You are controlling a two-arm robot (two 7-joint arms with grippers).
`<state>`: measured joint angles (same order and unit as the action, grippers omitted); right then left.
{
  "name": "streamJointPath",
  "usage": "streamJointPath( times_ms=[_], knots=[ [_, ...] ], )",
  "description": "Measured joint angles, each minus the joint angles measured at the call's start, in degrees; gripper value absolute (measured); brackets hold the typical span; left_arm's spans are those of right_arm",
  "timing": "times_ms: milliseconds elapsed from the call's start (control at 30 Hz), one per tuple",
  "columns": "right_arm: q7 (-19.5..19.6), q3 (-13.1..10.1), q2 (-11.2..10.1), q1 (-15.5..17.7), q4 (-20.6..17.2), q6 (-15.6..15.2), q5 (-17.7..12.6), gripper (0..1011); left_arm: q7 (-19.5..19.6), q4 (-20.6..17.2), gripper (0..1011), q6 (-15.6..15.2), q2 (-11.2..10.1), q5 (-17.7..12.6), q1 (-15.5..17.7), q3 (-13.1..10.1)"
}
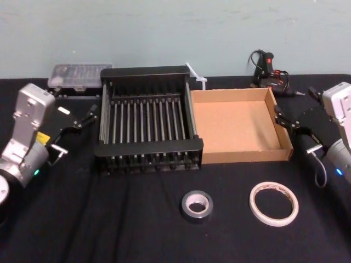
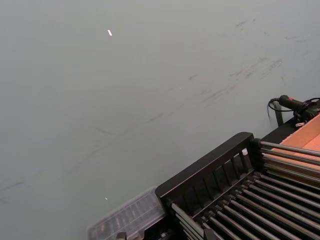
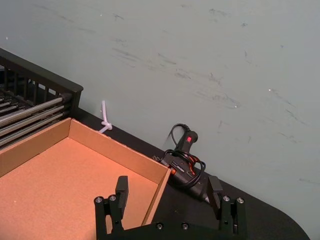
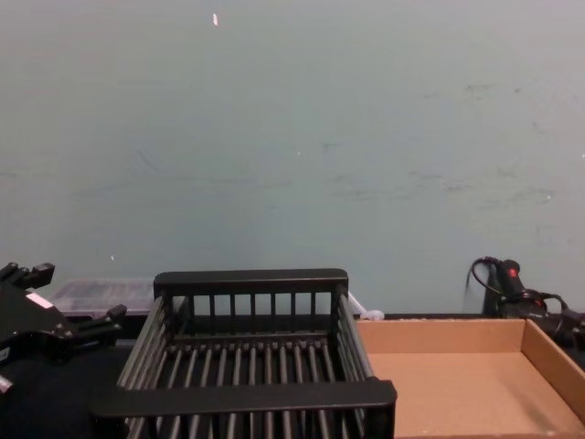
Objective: Pick up the white tape and place it into the black box , Pick up the silver tape and place it into the brown box.
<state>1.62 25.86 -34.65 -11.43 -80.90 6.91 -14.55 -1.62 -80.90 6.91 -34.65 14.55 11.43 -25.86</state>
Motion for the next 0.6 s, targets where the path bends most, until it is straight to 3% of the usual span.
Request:
streamJointPath(
  times_ms=[600],
  knots=[
    [-0.3, -0.6, 0.2, 0.3, -0.4, 0.0, 0.0, 1002, 0.0, 0.0, 1001, 0.0, 0.0, 0.0, 0.0, 0.0]
  ],
)
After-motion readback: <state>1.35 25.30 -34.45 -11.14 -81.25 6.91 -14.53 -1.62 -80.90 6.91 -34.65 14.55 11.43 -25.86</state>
